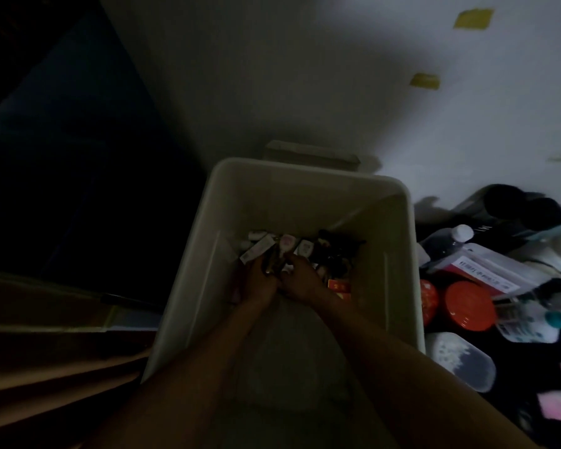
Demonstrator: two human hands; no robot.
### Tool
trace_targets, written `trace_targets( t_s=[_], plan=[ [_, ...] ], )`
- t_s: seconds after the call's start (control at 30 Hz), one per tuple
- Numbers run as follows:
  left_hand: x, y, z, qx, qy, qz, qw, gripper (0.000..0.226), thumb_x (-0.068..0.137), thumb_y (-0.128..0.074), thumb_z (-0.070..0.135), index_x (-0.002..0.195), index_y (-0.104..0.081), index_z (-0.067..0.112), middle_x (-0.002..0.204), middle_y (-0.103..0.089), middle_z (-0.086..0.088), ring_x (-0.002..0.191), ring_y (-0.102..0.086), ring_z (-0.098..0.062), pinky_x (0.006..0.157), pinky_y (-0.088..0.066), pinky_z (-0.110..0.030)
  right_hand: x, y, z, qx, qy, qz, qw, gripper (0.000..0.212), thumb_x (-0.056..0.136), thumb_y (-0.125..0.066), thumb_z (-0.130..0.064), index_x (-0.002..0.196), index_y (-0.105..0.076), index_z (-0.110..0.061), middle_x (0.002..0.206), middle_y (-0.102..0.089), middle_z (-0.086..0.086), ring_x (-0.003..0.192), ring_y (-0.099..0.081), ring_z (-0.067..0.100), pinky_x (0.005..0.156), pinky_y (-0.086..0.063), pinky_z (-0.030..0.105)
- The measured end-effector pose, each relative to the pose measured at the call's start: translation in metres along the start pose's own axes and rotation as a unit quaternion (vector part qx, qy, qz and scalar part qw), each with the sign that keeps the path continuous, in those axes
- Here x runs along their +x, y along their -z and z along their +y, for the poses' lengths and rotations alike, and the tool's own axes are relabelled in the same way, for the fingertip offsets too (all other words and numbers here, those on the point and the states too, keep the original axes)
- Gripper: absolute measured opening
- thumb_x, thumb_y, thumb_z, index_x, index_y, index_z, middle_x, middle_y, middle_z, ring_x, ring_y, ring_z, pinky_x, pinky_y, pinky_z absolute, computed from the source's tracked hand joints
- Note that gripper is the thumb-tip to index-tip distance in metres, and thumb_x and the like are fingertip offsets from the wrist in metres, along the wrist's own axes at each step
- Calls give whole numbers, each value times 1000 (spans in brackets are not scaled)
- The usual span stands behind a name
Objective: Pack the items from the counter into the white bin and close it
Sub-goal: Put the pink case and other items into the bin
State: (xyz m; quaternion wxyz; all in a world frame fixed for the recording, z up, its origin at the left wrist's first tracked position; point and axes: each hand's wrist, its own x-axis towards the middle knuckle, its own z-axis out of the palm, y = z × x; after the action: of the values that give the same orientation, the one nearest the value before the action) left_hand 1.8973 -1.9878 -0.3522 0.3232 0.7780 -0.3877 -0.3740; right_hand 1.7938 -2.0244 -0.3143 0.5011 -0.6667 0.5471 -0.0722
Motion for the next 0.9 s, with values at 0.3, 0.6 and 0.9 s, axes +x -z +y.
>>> trace_targets(
  t_s=[0.3,0.6,0.9],
  plan=[
    [-27,18,17,-20,-83,-13,996,36,100,-49,30,135,-55,23,143,-51,-1,131,-46,-13,112,-35,-32,-33,15,-15,26,32,10,999,29,96,-48,-7,121,-57,5,105,-66,19,93,-61,29,80,-52,33],
    [-83,33,47,-19,-70,50,996,43,83,-52,41,117,-67,18,118,-67,-3,105,-62,-16,89,-46,-28,-83,48,-28,53,119,-32,991,34,96,-48,-1,126,-51,-16,89,-54,-18,66,-56,-15,56,-35,-6],
    [-126,13,93,-44,-82,91,991,32,90,-55,30,119,-64,22,119,-66,3,109,-63,-18,91,-48,-31,-131,104,-35,29,205,-72,976,36,97,-46,-6,132,-54,-9,124,-63,8,110,-61,18,92,-50,25]
  ],
)
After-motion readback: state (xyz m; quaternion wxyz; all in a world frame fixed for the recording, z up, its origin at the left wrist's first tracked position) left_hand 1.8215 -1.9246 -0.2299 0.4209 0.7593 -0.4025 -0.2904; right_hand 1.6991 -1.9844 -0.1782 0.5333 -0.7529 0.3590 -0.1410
